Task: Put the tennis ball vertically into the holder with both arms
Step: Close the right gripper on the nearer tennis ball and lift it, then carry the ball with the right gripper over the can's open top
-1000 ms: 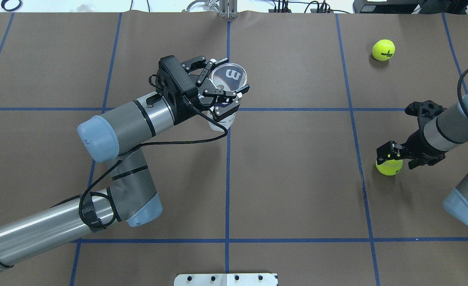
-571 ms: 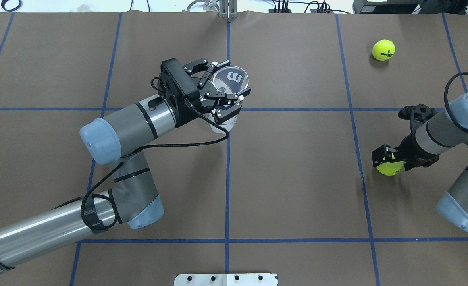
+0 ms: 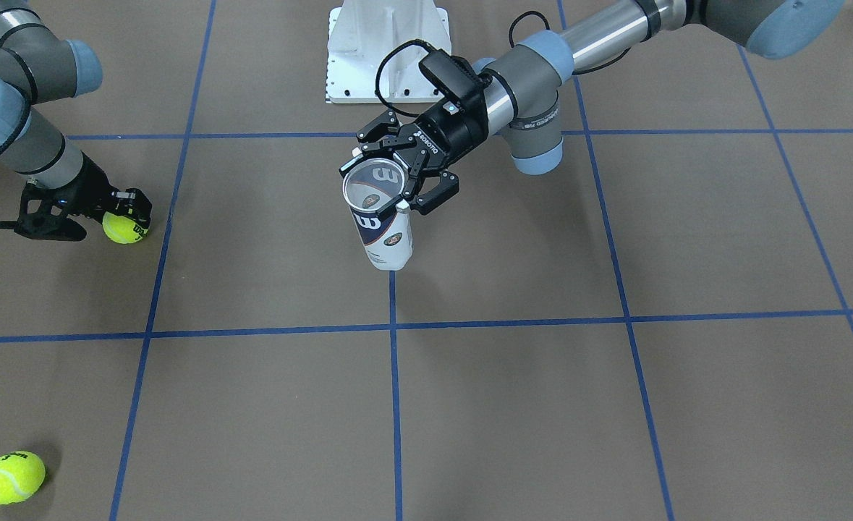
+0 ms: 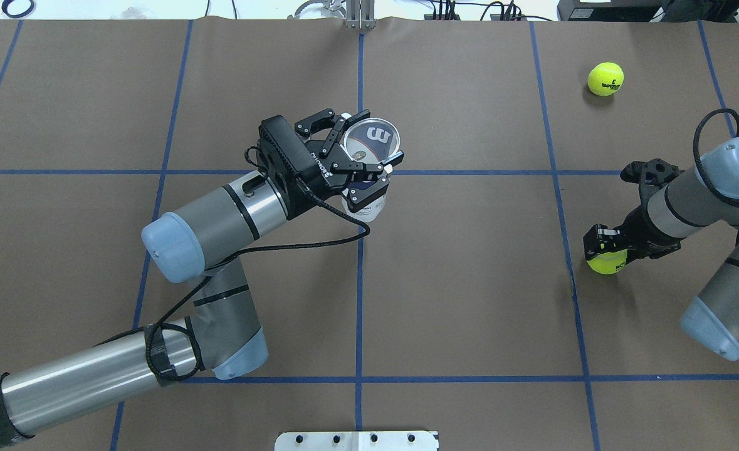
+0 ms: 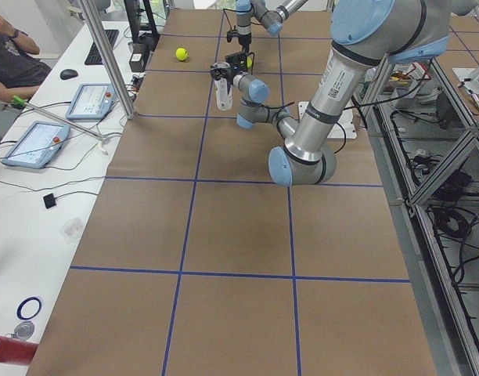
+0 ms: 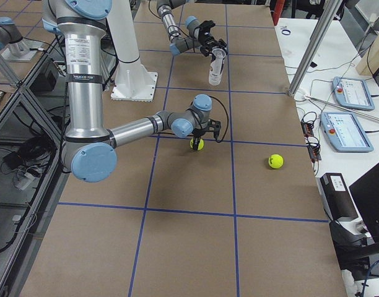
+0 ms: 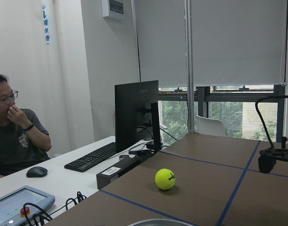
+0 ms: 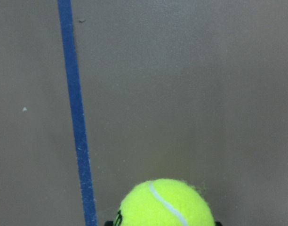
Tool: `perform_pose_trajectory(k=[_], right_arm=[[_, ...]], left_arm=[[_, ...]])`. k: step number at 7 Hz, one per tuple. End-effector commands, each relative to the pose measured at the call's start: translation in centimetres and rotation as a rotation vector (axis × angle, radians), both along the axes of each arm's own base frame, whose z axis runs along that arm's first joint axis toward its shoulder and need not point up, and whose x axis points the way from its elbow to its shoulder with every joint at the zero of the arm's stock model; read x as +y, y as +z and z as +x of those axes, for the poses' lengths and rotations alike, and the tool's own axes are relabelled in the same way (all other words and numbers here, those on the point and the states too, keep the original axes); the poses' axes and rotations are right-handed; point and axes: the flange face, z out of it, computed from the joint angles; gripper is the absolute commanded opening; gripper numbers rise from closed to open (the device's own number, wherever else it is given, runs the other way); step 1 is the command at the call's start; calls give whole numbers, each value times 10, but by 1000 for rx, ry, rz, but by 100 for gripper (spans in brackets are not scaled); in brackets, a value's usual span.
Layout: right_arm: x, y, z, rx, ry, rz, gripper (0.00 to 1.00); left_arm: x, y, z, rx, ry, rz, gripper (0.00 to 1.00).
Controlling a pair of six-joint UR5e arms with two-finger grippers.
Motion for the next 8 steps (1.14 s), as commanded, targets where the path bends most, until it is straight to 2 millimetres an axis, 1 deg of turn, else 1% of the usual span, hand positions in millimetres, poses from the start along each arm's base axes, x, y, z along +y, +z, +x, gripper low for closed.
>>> perform_pose_trajectory(k=[1,2,3,4,5,6,7,8], right_arm=[[1,-36,7,-51,20,34,0],[-12,-85,-4,-116,107,-5,0],[-25,-129,-15,-176,165,-27,0],[-36,-179,-20,-247,214,-32,0],[-47,-226,-13,-284,260,-45,0],[-47,-285,-13,-261,263,-65,0],[-51,-331,-19,-246,267,-74,0],[-51,-347,-20,-252,267,-69,0]], left_arm=[[12,3,26,62,-13,-8,62],[13,16,28,95,-10,5,62],[11,32,33,87,-13,5,62],[15,40,36,111,-5,15,62],[19,43,39,122,3,19,63],[20,48,38,116,1,19,63],[21,57,35,115,1,20,63],[19,58,34,112,-4,21,63]])
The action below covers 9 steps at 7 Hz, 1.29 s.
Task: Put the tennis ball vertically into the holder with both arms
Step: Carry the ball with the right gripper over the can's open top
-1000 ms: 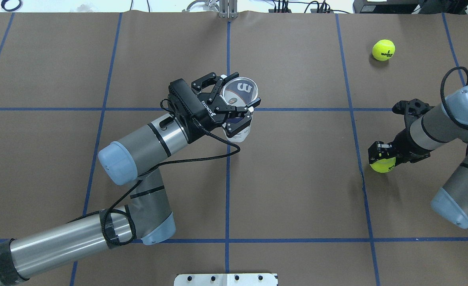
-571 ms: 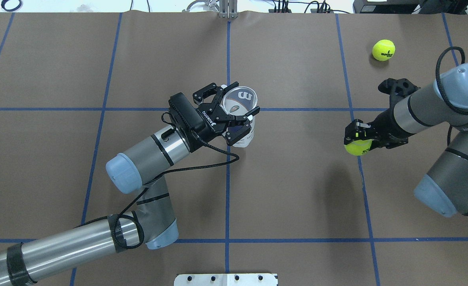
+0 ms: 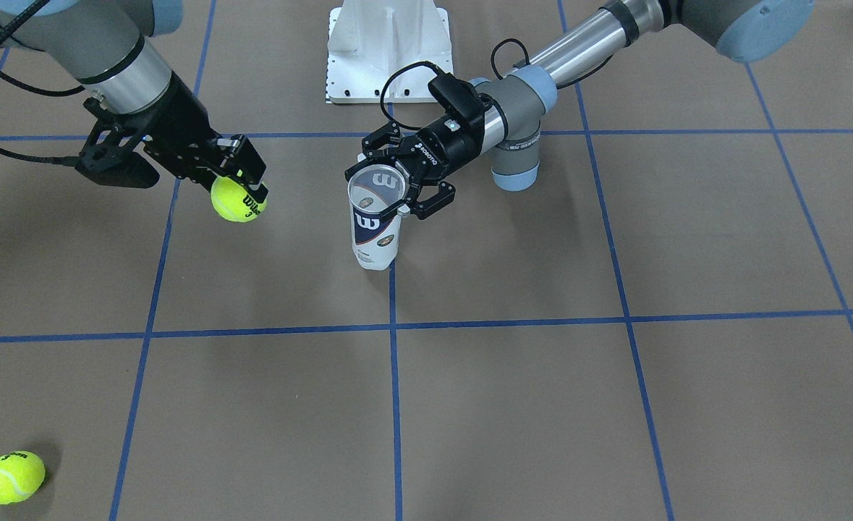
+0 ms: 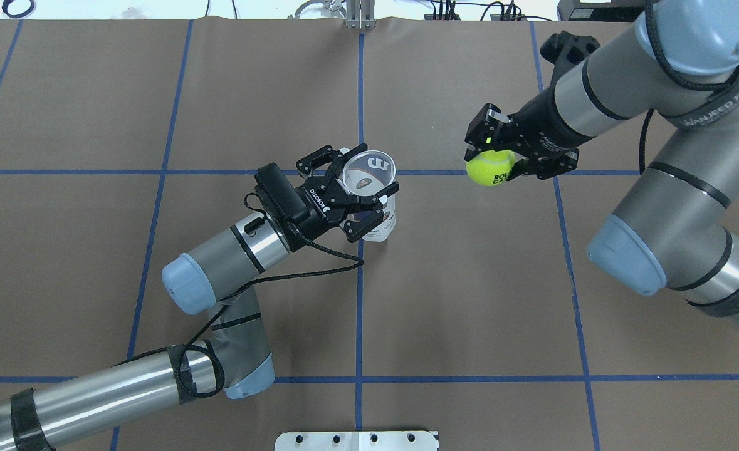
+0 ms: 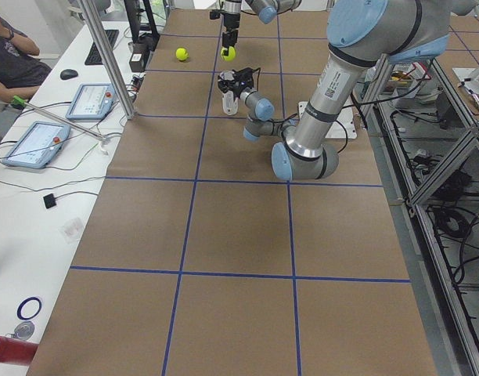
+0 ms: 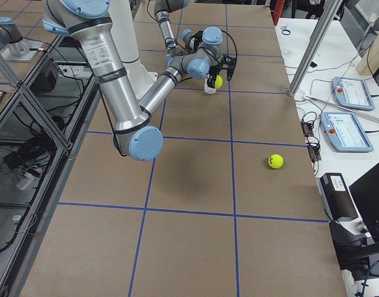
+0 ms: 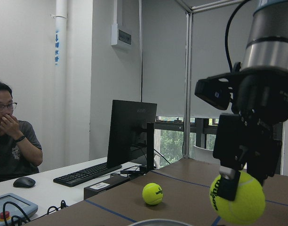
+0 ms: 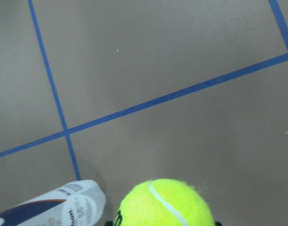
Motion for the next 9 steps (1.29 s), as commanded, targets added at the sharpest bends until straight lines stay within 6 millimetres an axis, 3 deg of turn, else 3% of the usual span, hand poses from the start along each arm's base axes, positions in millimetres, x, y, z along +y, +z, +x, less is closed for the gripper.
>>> perform_pose_trajectory(k=[1,3,5,9], right_arm=[[0,-41,-4,-6,1,5,0],[4,-69,-17,-38,31,-23,0],[14,-89,-54,-33,45,-18,0],[16,-112,-75,-47,49,-31,0]], left_arm=[[0,11,-2,-14,-5,-1,63],[2,13,0,-16,-1,-2,63],[3,14,0,-16,2,-3,65],[7,18,3,-20,11,-7,70]])
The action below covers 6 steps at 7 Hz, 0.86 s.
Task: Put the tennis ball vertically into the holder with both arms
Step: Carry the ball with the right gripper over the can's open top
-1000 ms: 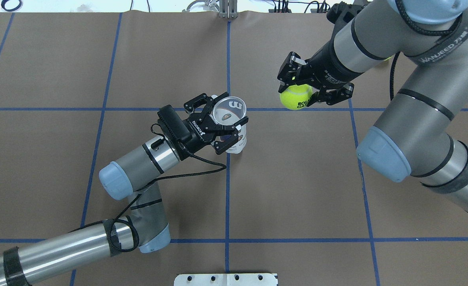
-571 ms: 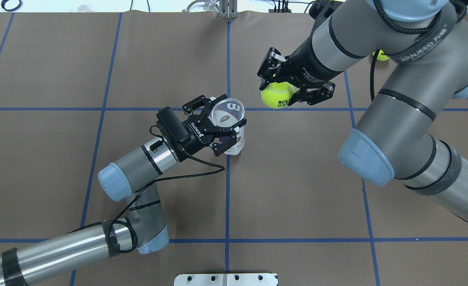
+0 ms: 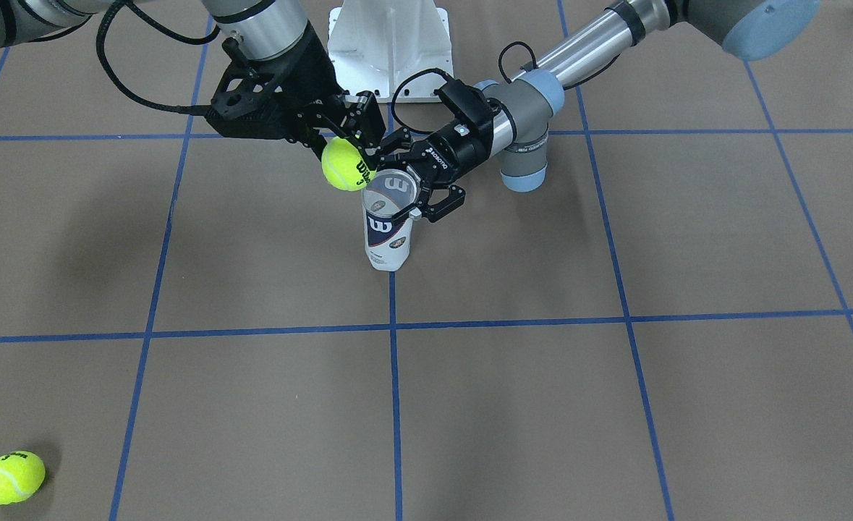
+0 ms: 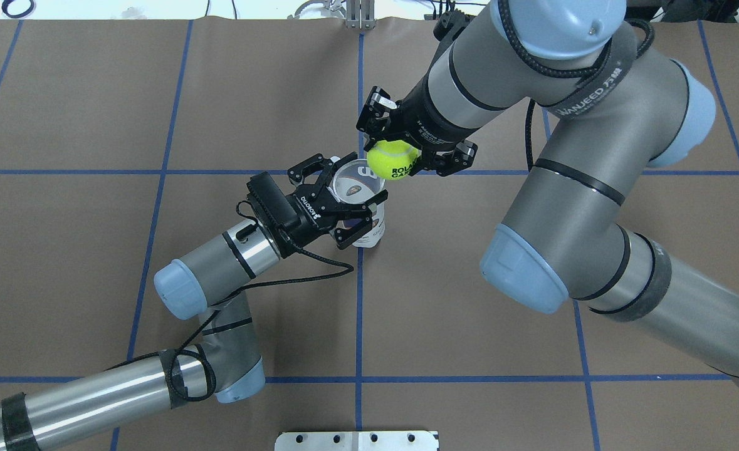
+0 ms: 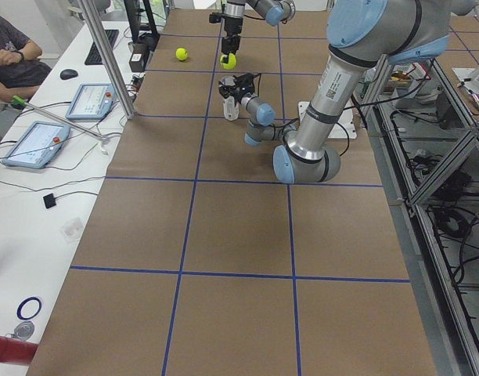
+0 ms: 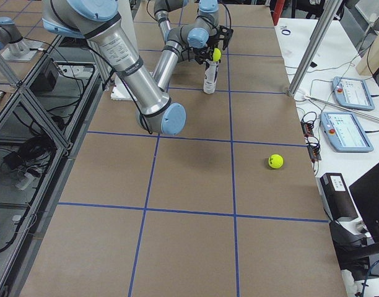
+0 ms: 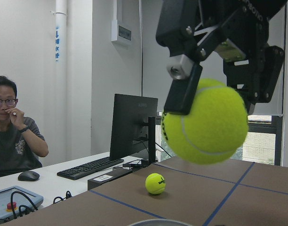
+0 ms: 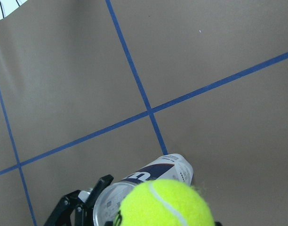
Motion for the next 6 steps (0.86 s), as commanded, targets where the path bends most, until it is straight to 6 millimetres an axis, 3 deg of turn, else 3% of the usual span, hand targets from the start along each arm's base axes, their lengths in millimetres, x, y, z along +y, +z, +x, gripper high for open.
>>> perform_pose_trajectory(k=[1,5,6], right_arm=[[-3,-10,-12,-3,0,-12,0],[-1,-15,-30,13,6,-2,3],[4,-15,-35,15,-2,0,19]], left_arm=[[4,0,2,3,7,0,70],[5,0,3,4,10,-1,74],[5,0,3,5,11,-2,74]])
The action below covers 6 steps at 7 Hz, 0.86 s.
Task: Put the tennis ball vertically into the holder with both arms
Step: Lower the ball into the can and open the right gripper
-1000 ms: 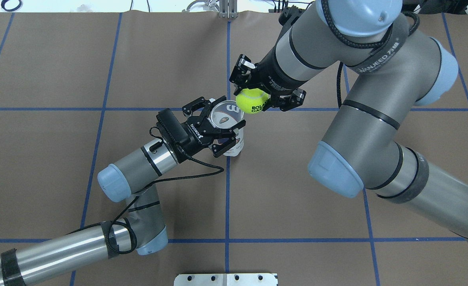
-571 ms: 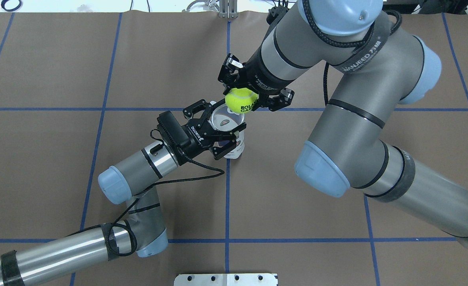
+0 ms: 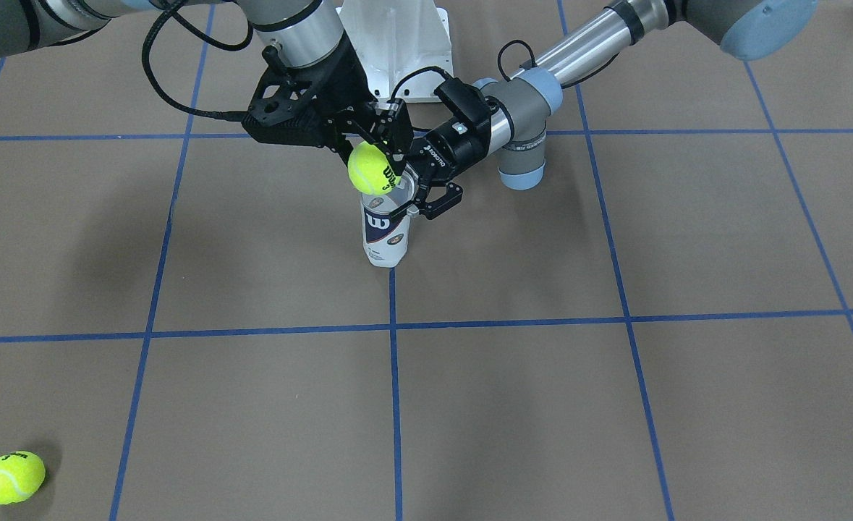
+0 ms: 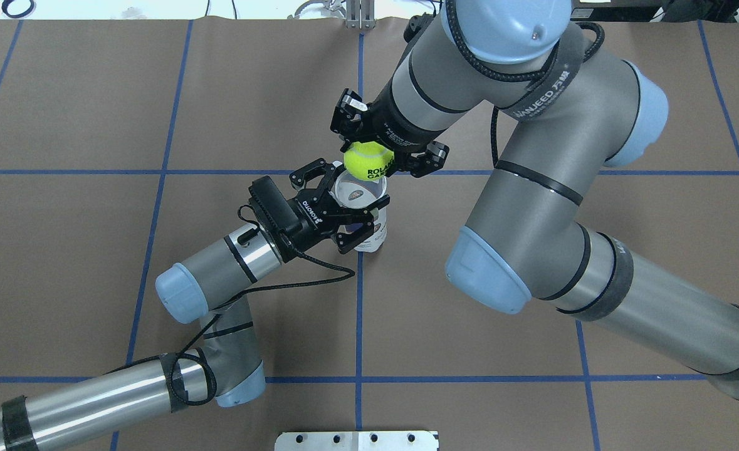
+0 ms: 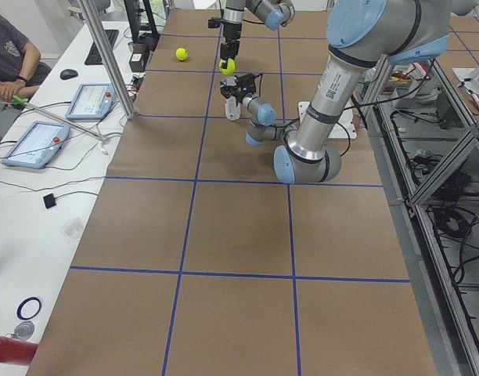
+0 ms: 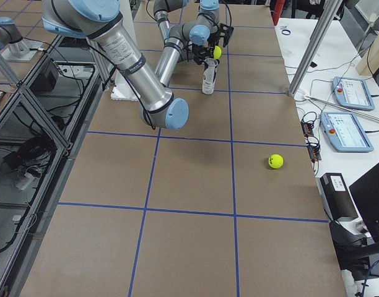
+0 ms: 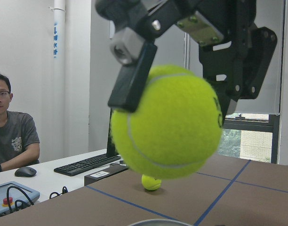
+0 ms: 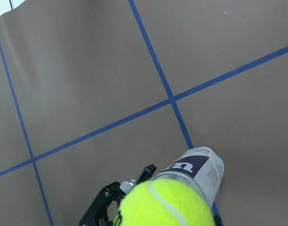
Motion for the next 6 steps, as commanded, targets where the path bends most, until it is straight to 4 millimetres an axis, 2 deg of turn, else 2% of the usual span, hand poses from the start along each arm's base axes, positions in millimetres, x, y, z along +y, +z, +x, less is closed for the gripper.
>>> perform_pose_trajectory(k=[1,2,3,4,6], right_arm=[[8,2,-11,8,-11,3,30],[10,5,-14,13,-13,2,39],[13,10,-18,20,-19,-2,59],[15,12,-20,22,-23,-2,99],[15,9,-19,20,-19,4,100]], left_arm=[[0,0,0,0,0,0,77],[0,-1,0,2,1,0,77],[0,-1,0,2,1,0,77],[0,-1,0,2,1,0,77],[0,-1,0,3,2,-1,81]])
